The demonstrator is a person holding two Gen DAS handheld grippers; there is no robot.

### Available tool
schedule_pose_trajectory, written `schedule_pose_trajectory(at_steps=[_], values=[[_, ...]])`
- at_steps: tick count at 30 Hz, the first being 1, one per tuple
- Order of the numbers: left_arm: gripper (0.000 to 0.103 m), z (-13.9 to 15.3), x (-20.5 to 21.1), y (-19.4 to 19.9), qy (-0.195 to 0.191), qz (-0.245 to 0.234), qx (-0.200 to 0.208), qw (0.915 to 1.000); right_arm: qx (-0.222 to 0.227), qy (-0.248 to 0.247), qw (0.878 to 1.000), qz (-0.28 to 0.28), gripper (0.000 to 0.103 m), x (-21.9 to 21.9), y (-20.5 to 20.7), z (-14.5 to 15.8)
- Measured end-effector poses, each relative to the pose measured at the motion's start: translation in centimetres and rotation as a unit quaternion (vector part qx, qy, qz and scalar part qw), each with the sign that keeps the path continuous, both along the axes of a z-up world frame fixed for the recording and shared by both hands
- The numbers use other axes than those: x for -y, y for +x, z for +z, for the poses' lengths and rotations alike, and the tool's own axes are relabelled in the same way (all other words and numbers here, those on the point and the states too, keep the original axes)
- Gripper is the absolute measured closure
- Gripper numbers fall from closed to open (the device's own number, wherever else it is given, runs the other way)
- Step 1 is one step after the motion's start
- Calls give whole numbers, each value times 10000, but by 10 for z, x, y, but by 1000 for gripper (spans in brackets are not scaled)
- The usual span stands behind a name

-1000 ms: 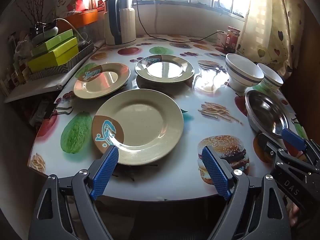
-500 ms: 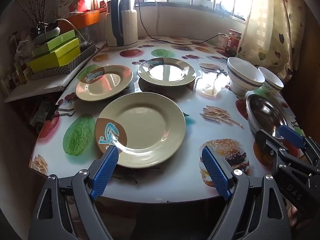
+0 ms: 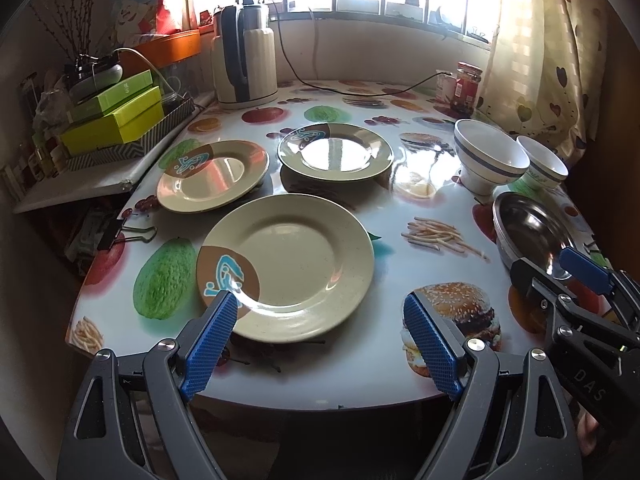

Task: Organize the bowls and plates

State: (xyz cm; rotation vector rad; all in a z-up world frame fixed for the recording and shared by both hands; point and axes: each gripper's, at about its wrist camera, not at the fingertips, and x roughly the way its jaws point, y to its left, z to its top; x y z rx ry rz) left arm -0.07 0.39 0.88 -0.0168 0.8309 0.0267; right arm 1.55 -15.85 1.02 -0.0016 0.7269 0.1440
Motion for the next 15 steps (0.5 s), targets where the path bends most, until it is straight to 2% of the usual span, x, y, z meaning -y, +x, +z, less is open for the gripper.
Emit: schedule_pose_trajectory(at_steps=[15], values=[[17, 0, -3, -2, -2, 1, 10, 10000, -10, 17, 10000, 3, 34, 0, -1, -1]])
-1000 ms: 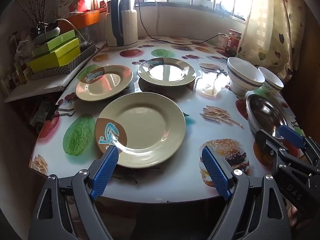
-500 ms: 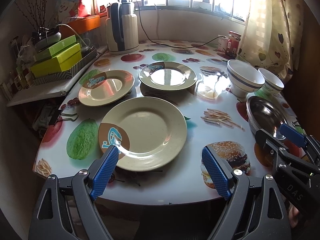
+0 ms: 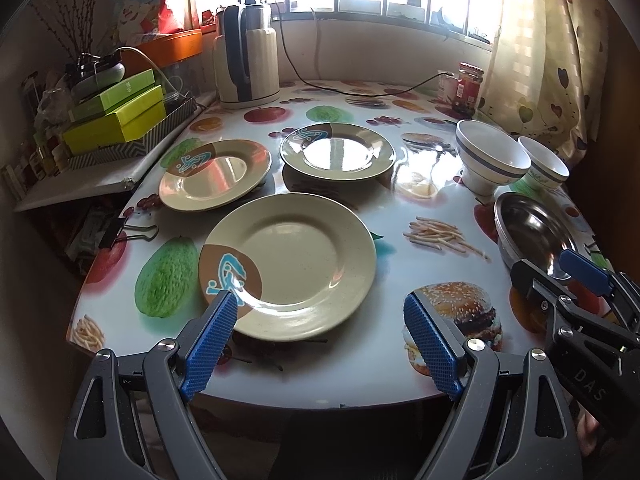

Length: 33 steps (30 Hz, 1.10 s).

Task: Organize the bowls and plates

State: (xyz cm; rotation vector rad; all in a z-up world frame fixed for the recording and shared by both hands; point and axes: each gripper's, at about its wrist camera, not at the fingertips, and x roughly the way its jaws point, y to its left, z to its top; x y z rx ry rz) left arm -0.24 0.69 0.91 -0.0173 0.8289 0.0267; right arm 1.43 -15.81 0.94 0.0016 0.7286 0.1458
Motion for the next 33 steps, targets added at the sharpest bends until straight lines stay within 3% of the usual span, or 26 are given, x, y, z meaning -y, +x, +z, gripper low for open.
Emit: schedule_pose_trajectory(at_steps=[33], values=[[17, 5, -11, 2, -51, 138, 62, 9999, -14, -19, 9999, 128, 34, -5, 3, 1]])
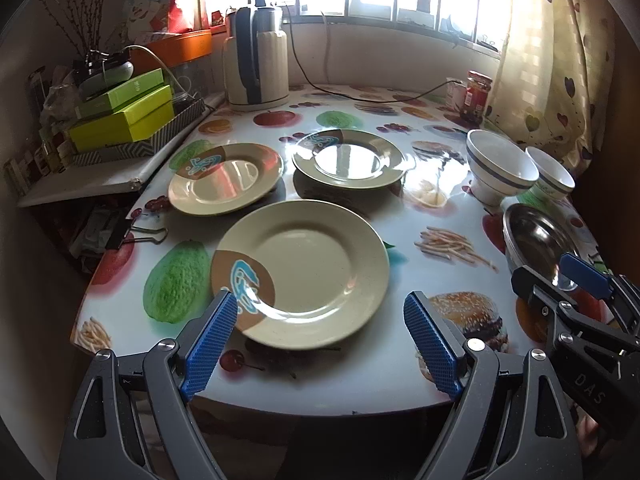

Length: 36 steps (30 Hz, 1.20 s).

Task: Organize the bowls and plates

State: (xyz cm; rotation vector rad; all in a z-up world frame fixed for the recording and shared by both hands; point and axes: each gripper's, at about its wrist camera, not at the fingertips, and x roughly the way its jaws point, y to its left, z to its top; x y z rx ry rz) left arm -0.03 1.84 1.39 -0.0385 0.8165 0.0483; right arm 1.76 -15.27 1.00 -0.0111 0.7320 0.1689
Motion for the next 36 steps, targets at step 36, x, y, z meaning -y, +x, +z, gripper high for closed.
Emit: schedule_pose_trajectory(at_steps=[36], values=[[17, 7, -202, 97, -1446, 1021, -65, 9842, -718, 915, 9685, 2200, 26, -140, 184, 26]])
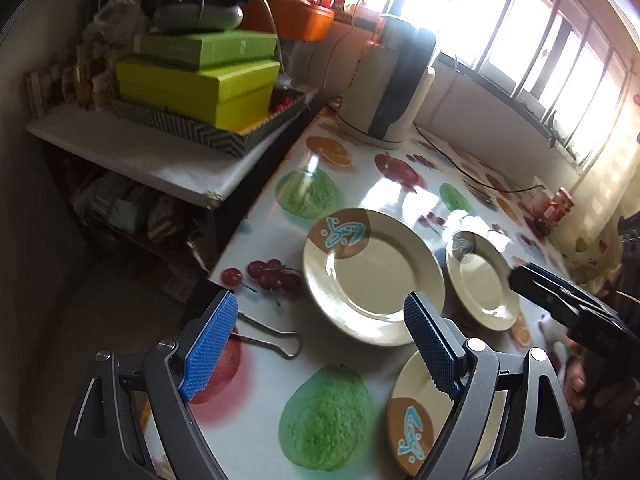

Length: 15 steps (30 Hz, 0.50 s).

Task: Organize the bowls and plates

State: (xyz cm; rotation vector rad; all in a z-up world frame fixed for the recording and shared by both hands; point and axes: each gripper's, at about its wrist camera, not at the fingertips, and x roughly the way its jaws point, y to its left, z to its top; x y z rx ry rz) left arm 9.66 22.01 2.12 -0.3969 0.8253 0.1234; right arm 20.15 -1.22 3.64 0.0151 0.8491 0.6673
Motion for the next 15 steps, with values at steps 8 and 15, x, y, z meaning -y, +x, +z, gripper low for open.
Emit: schedule_pose_trajectory(at_steps=[8, 15], values=[[27, -19, -12, 20, -383, 56, -191, 9991, -378, -223, 9984, 352, 34, -20, 48, -19], [39, -33, -15, 33, -575, 86, -312, 9978, -692, -261, 9946, 725, 59, -35, 73, -38]])
